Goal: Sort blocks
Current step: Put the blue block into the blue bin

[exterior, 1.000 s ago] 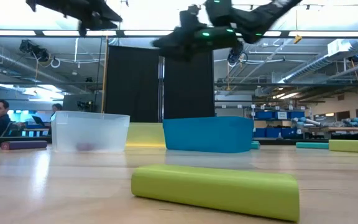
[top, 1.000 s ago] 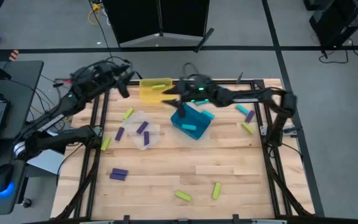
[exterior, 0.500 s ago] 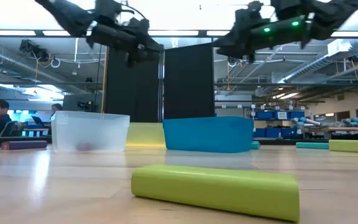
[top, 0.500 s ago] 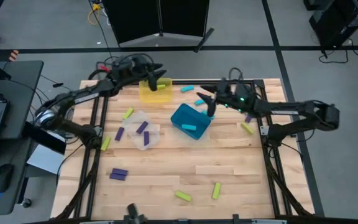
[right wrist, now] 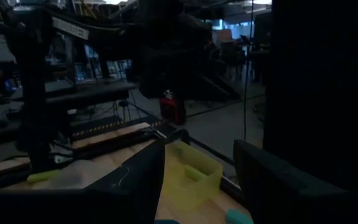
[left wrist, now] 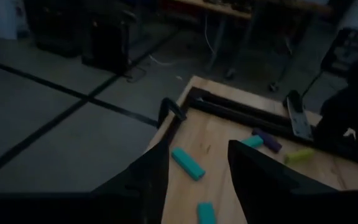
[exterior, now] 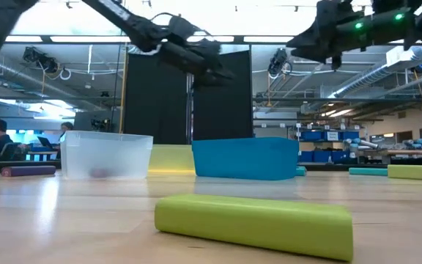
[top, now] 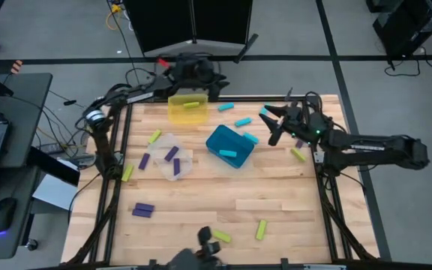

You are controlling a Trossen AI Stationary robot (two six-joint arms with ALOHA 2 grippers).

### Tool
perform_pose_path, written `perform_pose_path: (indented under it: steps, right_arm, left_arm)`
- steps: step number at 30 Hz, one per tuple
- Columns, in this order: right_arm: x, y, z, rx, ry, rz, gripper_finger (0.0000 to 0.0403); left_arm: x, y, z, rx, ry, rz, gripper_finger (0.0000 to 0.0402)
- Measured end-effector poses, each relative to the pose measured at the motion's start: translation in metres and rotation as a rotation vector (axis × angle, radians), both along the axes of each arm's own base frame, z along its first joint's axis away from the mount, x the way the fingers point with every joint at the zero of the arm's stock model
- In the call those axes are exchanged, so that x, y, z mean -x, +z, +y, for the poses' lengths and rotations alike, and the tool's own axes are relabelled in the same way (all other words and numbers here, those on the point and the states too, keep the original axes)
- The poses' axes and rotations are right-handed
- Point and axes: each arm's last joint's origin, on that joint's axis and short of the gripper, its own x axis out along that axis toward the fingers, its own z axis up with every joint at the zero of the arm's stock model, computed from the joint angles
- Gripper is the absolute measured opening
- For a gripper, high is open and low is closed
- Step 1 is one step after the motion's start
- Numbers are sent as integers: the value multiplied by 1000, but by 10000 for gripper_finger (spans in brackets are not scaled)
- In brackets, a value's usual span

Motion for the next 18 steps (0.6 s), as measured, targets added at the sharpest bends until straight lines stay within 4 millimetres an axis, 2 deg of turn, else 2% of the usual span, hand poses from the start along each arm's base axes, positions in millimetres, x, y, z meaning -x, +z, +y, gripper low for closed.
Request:
perform_pose_path:
  steps: [10, 18]
  right_arm:
    - [18, 10, 12, 47, -35, -1, 202]
    - [28, 13, 19, 46, -51, 2, 202]
  left_arm:
    - [-59, -13, 14, 27, -60, 185, 167]
    - [-84, -31, 7, 36, -73, 239, 168]
